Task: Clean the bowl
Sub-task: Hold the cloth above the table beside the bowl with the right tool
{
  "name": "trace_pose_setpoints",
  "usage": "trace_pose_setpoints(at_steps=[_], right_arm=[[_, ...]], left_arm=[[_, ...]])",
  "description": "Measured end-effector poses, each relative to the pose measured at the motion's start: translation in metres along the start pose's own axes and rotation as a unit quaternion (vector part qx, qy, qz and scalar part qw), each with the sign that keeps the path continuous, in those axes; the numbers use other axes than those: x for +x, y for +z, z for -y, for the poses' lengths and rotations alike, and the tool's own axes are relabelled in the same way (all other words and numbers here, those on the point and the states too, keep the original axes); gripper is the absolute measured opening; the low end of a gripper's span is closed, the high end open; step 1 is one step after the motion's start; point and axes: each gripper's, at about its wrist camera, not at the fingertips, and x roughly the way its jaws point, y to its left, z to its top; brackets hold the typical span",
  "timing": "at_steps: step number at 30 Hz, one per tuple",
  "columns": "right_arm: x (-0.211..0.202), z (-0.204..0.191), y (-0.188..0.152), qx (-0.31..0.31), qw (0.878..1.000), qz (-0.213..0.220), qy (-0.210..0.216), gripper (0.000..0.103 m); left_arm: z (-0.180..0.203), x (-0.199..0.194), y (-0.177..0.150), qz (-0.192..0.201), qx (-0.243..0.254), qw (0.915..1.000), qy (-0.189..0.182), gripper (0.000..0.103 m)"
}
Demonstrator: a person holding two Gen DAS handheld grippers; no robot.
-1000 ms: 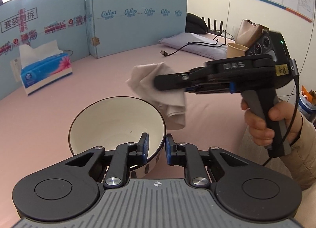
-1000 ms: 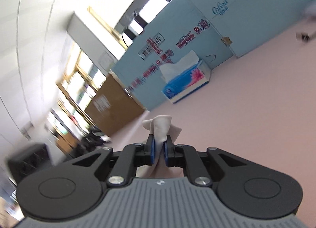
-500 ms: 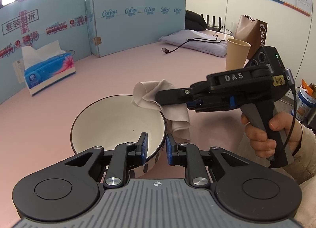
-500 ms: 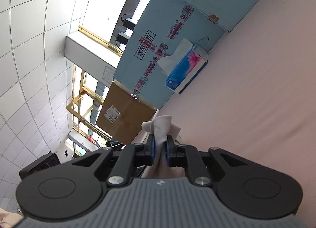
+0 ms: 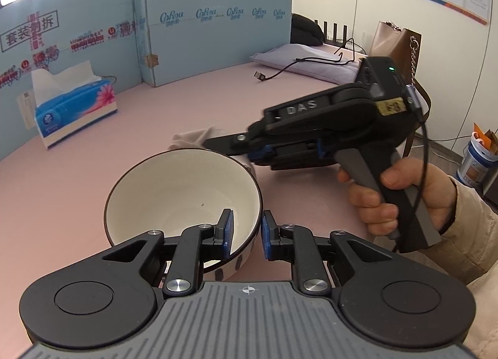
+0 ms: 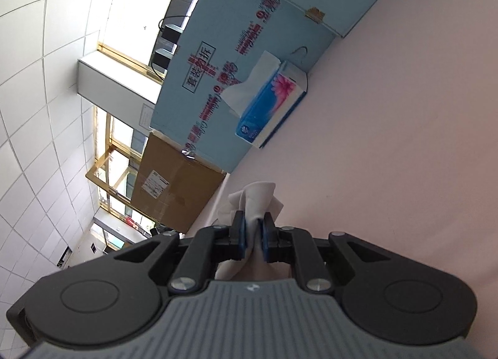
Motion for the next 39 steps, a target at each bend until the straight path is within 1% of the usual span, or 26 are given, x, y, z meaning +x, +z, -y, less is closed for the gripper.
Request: trace_pose_setpoints(at_steps=[4,8,11,17,19,25,29,34,37,39], right_arm=[[0.010,-0.007,0.006,-0.006,1.000,-0.013,-0.001,0.014],[0.016,-0.008,0.006,-0.005,1.000,-0.021,-0.001,0.014],[0.009,-0.005,0.003,0.003,1.000,-0.018,-0.004,0.014],[-0.013,-0.002,-0.009,0.014,1.000,-0.011,-0.004,0.014],[-0.022,-0.001,-0.017,0.021,1.000,-0.014,0.001,0.014],[-0.024,-0.008,-0.031,0.027,0.999,-0.024,0.019,0.014],[-0.026,-0.013,-0.035,0.030,0.998,-0.032,0.038,0.014],[-0.026,-0.025,-0.042,0.012,0.997,-0.045,0.060,0.014],[-0.025,-0.026,-0.040,0.009,0.998,-0.039,0.058,0.014],[-0.027,-0.025,-0.036,0.008,0.998,-0.029,0.052,0.014]], left_arm=[[0.000,0.004,0.002,-0.005,0.002,1.0000,0.003,0.024],[0.000,0.007,0.003,-0.007,-0.004,1.0000,0.002,0.021],[-0.002,0.009,0.004,-0.010,-0.014,0.9998,0.001,0.021],[-0.001,0.009,0.005,-0.010,-0.014,0.9998,0.006,0.019],[-0.002,0.008,0.005,-0.010,-0.014,0.9998,0.009,0.019],[-0.002,0.000,0.001,-0.014,-0.005,0.9996,0.024,0.020],[-0.003,-0.006,-0.003,-0.016,0.010,0.9995,0.024,0.021],[-0.009,-0.014,-0.011,-0.018,0.019,0.9995,0.019,0.022],[-0.013,-0.020,-0.015,-0.016,0.013,0.9996,0.019,0.025],[-0.012,-0.023,-0.014,-0.010,0.007,0.9997,0.020,0.026]])
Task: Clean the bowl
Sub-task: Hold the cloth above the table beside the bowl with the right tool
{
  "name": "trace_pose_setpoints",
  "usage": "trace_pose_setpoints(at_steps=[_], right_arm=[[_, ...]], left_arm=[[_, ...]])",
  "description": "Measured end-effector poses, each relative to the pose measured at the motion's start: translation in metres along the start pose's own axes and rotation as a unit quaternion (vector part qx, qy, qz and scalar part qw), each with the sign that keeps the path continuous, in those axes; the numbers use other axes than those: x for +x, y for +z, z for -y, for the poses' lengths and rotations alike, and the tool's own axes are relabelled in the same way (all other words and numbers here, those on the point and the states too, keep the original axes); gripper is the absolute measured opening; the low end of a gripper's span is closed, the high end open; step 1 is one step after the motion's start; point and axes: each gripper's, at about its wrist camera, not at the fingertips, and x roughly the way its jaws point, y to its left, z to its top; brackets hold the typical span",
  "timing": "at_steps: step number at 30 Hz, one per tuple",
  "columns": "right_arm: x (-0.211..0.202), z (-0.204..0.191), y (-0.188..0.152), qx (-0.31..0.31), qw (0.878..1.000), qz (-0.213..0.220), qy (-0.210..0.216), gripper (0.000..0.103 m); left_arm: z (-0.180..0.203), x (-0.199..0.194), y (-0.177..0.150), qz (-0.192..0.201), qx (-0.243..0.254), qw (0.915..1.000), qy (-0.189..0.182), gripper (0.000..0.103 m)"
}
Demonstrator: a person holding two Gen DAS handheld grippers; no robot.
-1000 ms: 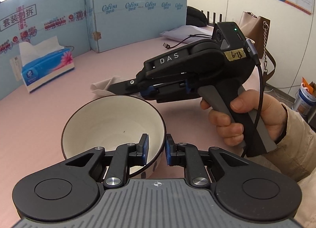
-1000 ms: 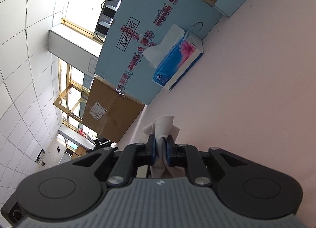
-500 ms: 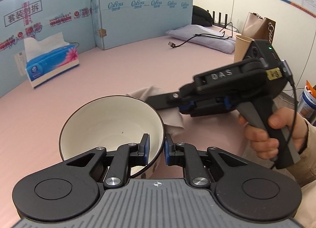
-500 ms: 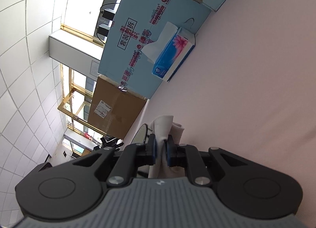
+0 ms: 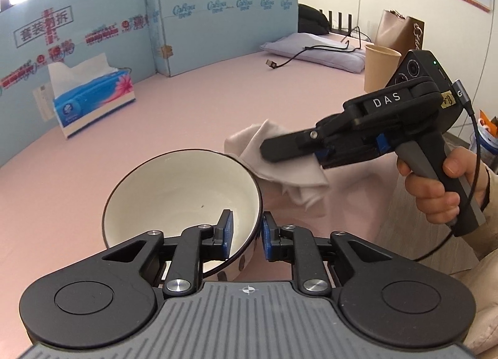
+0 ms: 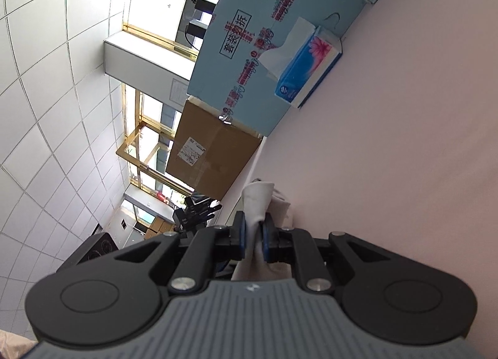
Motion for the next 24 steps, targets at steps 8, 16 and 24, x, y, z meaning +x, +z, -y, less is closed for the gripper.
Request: trace_pose_setpoints(at_steps=[8,16,24], right_arm=[[-0.002,-0.003,0.005,-0.020,1.000,0.015,-0.016,0.014],[-0.002,0.000,0.010,-0.027,0.999,0.030,-0.031,0.014],[0.007,-0.001,-0.002,-0.008,1.000,0.016,0.013,0.014]], left_arm=[[0.009,0.007,0.012,0.014,-0.029,0.9993,0.019,0.027],[0.009,0.016,0.015,0.002,-0.032,0.9991,0.027,0.013],[-0.001,-0.009,-0.009,0.009,0.049,0.9976,-0.047,0.013]])
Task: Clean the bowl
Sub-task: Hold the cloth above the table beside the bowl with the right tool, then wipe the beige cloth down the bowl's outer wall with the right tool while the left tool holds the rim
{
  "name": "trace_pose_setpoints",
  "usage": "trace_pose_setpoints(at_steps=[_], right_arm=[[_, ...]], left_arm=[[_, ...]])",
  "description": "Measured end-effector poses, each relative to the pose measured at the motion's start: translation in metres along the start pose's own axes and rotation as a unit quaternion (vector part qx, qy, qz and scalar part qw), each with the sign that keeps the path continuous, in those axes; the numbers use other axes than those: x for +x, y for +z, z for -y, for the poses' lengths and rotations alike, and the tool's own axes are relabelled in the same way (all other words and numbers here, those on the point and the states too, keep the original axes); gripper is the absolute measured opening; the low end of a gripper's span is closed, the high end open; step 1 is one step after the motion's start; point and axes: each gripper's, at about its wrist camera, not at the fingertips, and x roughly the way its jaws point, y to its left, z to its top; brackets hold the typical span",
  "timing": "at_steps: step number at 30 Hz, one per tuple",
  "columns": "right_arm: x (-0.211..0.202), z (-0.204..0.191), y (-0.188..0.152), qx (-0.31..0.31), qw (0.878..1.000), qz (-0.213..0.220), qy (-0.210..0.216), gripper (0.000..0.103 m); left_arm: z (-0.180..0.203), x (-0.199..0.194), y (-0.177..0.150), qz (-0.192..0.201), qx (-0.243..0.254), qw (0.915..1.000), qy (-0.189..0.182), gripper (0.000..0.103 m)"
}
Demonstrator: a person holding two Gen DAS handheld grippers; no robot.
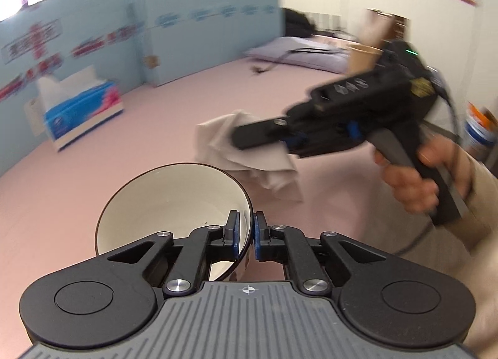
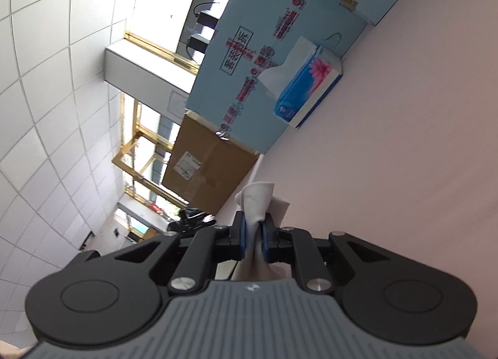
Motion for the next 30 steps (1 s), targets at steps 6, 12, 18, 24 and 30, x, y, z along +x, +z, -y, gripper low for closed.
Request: trace_pose_setpoints(at_steps=[6,12,18,24,30], right_arm=[[0.001,0.005,-0.008,0.042,0.999,0.008,0.016,0.014],[0.009,0.011,-0.006,0.072,0.997,0.009,0.007,0.014],[0.027,0.013,0.004,0.085,0.996,-0.007,-0.005,0.015],[0.048,0.014,0.014,0.086,0.996,-0.025,-0.006,0.015],[0.072,0.014,0.020,0.080,0.995,-0.051,-0.005,0.015]], left_arm=[[-0.010,-0.004,-0.006,-0.001,0.010,0.9993,-0.037,0.013],[-0.009,-0.002,-0.008,0.003,0.016,0.9990,-0.043,0.013],[-0.009,-0.003,-0.009,0.006,0.016,0.9988,-0.047,0.012],[-0.011,-0.002,-0.009,0.005,0.017,0.9985,-0.053,0.012],[-0.013,-0.001,-0.009,0.008,0.011,0.9985,-0.053,0.013]])
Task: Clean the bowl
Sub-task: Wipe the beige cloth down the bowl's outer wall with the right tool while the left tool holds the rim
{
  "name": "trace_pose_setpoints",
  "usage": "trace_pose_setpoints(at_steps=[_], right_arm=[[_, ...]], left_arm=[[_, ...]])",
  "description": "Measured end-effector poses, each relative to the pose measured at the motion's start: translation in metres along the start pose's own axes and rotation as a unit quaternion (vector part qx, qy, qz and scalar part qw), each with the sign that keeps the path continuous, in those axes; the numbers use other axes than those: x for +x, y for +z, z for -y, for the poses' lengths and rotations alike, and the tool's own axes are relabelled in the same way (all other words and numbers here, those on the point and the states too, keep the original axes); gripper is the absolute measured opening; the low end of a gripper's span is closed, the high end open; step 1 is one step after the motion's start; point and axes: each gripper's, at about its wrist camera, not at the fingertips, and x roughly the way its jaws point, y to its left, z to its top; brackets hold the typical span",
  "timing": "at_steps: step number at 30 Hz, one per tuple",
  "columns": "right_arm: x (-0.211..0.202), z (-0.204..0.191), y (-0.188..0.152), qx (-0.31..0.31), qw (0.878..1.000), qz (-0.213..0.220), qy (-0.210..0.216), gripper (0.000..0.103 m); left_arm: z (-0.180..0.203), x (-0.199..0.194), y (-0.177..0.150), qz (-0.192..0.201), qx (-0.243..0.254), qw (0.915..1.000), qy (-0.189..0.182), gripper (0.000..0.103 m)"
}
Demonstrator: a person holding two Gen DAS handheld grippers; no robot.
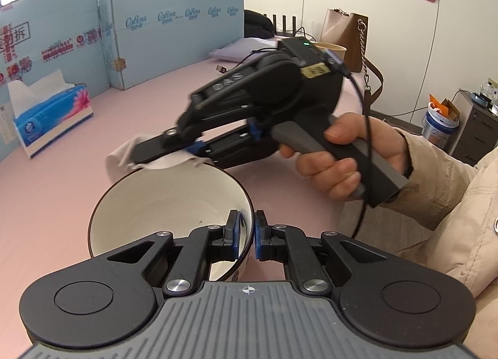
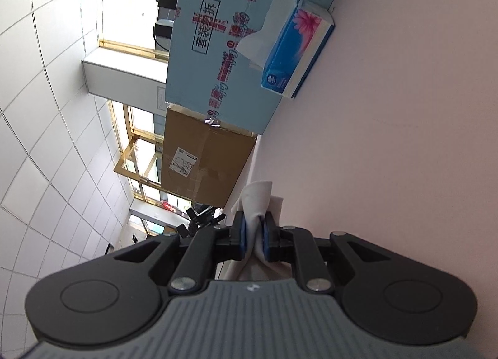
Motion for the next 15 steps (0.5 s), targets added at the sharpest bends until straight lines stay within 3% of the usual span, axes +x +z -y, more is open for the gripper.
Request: trace_pose_setpoints(at_steps=[15], right_arm=[[-0.040,0.005,-0.012,0.005,1.000,0.016,0.009,0.015]], left_arm=[[-0.001,0.002,-0.001,0.006,-0.014,0.9998,0.007,0.014]])
